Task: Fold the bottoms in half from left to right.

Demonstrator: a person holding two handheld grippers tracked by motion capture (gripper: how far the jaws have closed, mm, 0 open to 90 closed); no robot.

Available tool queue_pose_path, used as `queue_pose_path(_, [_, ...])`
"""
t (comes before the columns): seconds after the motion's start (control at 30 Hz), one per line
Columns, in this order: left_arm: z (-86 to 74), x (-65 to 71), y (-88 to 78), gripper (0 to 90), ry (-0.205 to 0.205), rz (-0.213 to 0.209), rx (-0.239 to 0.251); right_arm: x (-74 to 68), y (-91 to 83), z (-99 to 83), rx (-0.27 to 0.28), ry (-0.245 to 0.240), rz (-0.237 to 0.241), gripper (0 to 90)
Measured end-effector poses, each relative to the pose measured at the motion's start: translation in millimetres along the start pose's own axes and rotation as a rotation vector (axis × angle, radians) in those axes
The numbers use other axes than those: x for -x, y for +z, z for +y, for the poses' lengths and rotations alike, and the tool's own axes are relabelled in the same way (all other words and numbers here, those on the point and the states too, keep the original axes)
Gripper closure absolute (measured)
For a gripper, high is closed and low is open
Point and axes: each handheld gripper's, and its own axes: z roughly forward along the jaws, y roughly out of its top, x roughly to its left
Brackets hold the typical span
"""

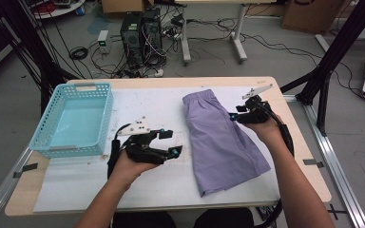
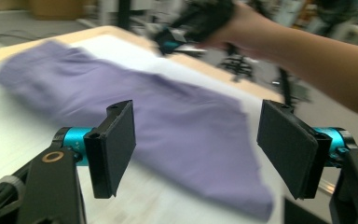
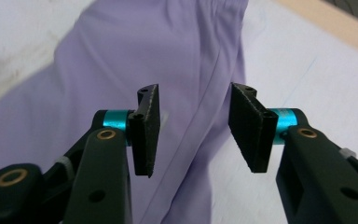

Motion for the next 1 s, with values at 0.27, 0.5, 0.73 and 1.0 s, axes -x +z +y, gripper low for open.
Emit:
queue_pose_path(0.27, [-26.5,-12.5,-28.9,27.5,-0.005,0.098,-0.03,-23.0,10.8,-51.3,-0.115,-0.018,0.031,71.6])
queue_pose_path(0.5, [-27.6,-16.0,-34.1,27.5,0.015,0.12,-0.04,-21.2,17.3,-79.4,-0.148,0.068,-0.005,80.7])
queue_pose_path(0.73, [-32.2,-24.7,-45.8,27.5,0.015,0.171,-0.058,-28.8,17.6,-77.5,-0.149,0.021,0.003,90.0])
queue_pose_path(1.0, [-32.1,-29.3,-50.7,27.5,-0.001,0.174,-0.049,-16.6,-10.3,-74.0,-0.06,0.074,-0.008,90.0])
